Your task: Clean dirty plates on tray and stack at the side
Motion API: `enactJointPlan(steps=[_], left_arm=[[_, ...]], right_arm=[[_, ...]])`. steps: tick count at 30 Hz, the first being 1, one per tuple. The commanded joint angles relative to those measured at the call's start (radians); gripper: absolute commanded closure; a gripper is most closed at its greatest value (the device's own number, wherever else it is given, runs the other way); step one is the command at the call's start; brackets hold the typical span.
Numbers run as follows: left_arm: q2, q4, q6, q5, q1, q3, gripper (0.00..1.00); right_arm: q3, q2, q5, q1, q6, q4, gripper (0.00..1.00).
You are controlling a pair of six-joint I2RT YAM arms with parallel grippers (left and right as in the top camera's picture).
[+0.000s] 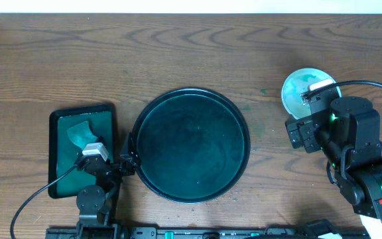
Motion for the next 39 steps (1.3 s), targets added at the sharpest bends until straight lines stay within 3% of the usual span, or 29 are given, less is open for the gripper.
enactJointPlan(steps=[1, 22, 28, 34, 39], left_arm=[[-0.006, -0.047, -0.005, -0.004, 0.002, -0.008, 0.14], [-0.006, -0.048, -0.005, -0.004, 0.002, -0.008, 0.14], [-0.006, -0.048, -0.005, -0.004, 0.002, -0.008, 0.14], [-0.006, -0.047, -0.005, -0.003, 0.002, -0.008, 0.14], [-0.006, -0.047, -0.005, -0.004, 0.002, -0.008, 0.14]], right_arm=[[0.015, 0.0, 0.009, 0.011, -0.01, 0.0, 0.01], [0.013, -0.028, 0.01, 0.01, -0.01, 0.004, 0.01], [0.009, -0.082, -0.098, -0.022, 0.0, 0.063, 0.01], [-0.021, -0.15, -0.183, -0.142, 0.222, 0.23, 0.01], [-0.108, -0.243, -0.266, -0.206, 0.289, 0.388, 0.01]])
